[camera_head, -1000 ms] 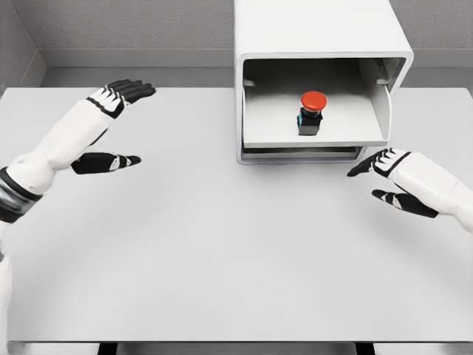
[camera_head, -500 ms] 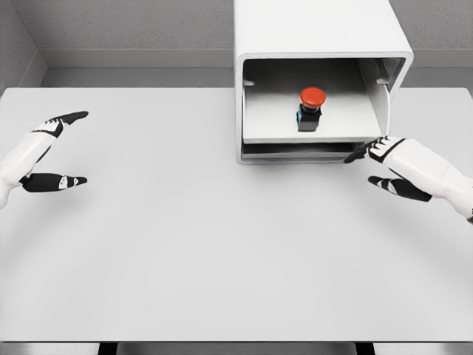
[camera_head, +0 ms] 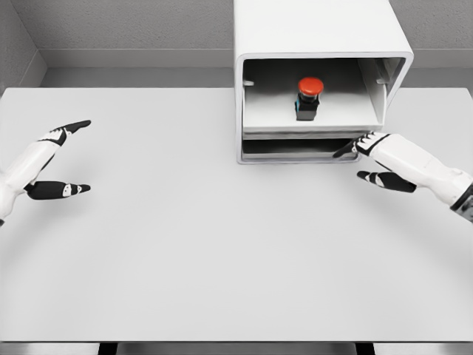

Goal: Slide open multi-storey tabletop storage cabinets and put open load switch and slide close multi-storey tabletop storage cabinets

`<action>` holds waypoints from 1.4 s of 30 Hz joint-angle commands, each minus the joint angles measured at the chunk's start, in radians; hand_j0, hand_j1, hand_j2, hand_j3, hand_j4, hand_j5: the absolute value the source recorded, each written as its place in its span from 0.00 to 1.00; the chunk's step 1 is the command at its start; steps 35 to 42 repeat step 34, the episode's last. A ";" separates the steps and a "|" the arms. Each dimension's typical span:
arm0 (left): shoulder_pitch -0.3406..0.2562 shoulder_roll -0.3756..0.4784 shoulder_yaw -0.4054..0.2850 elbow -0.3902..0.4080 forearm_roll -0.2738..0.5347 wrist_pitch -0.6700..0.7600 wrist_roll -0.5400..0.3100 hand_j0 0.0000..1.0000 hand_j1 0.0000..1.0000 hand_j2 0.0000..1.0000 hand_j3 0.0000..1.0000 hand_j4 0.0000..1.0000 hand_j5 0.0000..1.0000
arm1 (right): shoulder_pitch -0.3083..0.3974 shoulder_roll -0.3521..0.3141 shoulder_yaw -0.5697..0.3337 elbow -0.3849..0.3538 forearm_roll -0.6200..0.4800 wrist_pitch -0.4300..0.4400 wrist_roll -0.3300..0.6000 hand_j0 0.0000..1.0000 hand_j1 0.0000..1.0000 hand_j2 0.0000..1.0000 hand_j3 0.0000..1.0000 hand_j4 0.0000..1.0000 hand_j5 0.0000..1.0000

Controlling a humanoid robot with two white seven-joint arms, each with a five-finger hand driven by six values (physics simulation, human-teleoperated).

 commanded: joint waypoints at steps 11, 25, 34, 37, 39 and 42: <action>0.009 -0.001 0.000 0.029 0.009 0.003 0.000 1.00 1.00 1.00 1.00 1.00 1.00 | -0.092 0.036 0.053 0.106 -0.005 0.001 0.077 0.73 0.73 0.73 0.73 0.73 0.73; 0.005 0.001 0.002 0.030 0.005 0.003 0.000 1.00 1.00 1.00 1.00 1.00 1.00 | -0.107 0.035 0.045 0.122 -0.016 0.001 0.074 0.74 0.74 0.74 0.74 0.74 0.74; 0.028 -0.009 -0.007 0.019 -0.005 0.003 0.000 1.00 1.00 1.00 1.00 1.00 1.00 | -0.014 -0.123 -0.039 0.100 -0.088 0.001 0.066 0.78 0.78 0.78 0.78 0.78 0.78; 0.028 -0.009 -0.007 0.019 -0.005 0.003 0.000 1.00 1.00 1.00 1.00 1.00 1.00 | -0.014 -0.123 -0.039 0.100 -0.088 0.001 0.066 0.78 0.78 0.78 0.78 0.78 0.78; 0.028 -0.009 -0.007 0.019 -0.005 0.003 0.000 1.00 1.00 1.00 1.00 1.00 1.00 | -0.014 -0.123 -0.039 0.100 -0.088 0.001 0.066 0.78 0.78 0.78 0.78 0.78 0.78; 0.028 -0.009 -0.007 0.019 -0.005 0.003 0.000 1.00 1.00 1.00 1.00 1.00 1.00 | -0.014 -0.123 -0.039 0.100 -0.088 0.001 0.066 0.78 0.78 0.78 0.78 0.78 0.78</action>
